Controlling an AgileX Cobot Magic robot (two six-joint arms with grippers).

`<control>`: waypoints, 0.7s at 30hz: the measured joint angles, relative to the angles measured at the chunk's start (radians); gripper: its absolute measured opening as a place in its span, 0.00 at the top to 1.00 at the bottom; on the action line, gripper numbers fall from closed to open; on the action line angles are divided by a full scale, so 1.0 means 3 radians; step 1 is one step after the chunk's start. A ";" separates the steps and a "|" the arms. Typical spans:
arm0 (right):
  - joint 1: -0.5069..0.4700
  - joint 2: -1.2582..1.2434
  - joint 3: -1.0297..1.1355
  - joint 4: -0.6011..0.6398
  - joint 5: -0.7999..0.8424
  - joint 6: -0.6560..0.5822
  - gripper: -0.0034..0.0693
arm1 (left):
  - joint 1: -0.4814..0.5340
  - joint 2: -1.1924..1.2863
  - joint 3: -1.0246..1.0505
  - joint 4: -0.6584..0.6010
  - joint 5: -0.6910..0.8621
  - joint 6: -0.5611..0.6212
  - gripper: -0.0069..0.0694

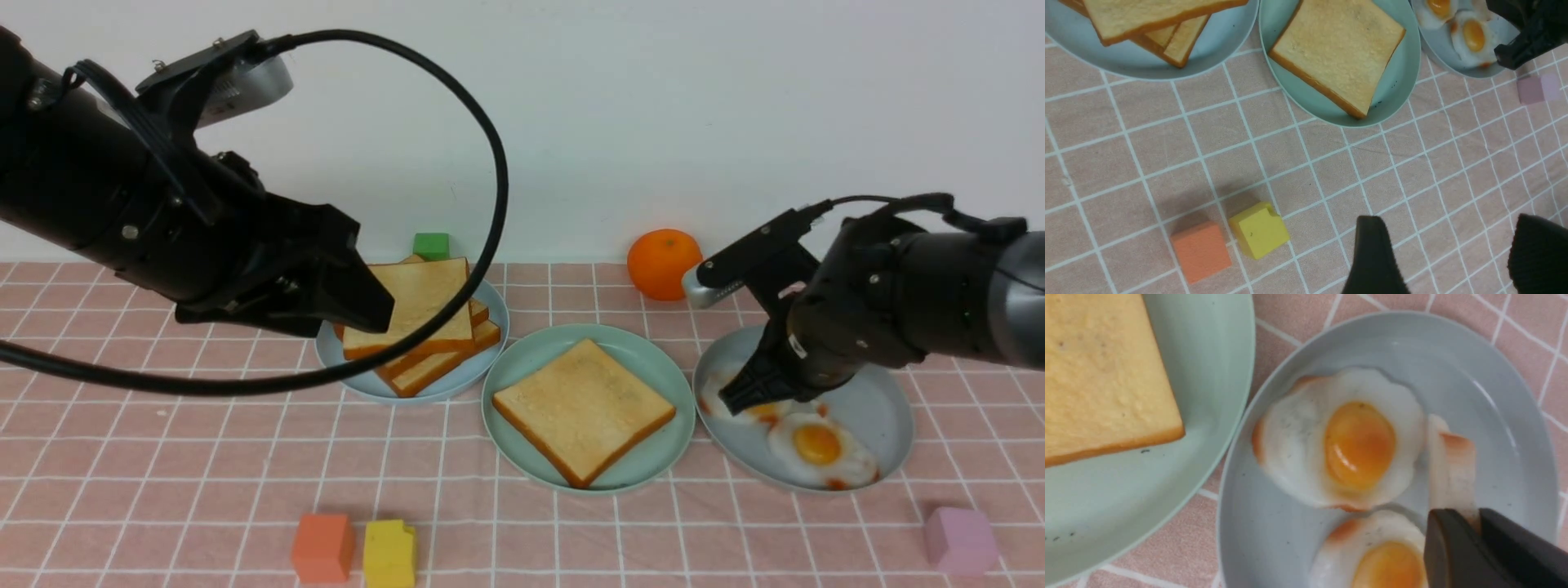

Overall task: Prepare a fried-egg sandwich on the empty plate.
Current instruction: Use the right arm to place the fried egg on the slice of bread in the middle

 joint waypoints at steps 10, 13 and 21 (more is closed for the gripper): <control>0.0289 -0.0472 -0.0079 0.0004 0.0068 0.0000 0.86 | 0.0000 0.0000 0.0000 0.0000 0.0011 0.0000 0.29; 0.0525 -0.0514 -0.0084 0.0004 -0.0098 0.0000 0.86 | 0.0000 0.0000 0.0000 0.0000 0.0015 -0.0011 0.29; 0.0877 -0.0229 -0.0084 -0.0664 -0.0844 0.0000 0.86 | 0.0000 0.0000 0.0001 0.0003 -0.0102 -0.0011 0.29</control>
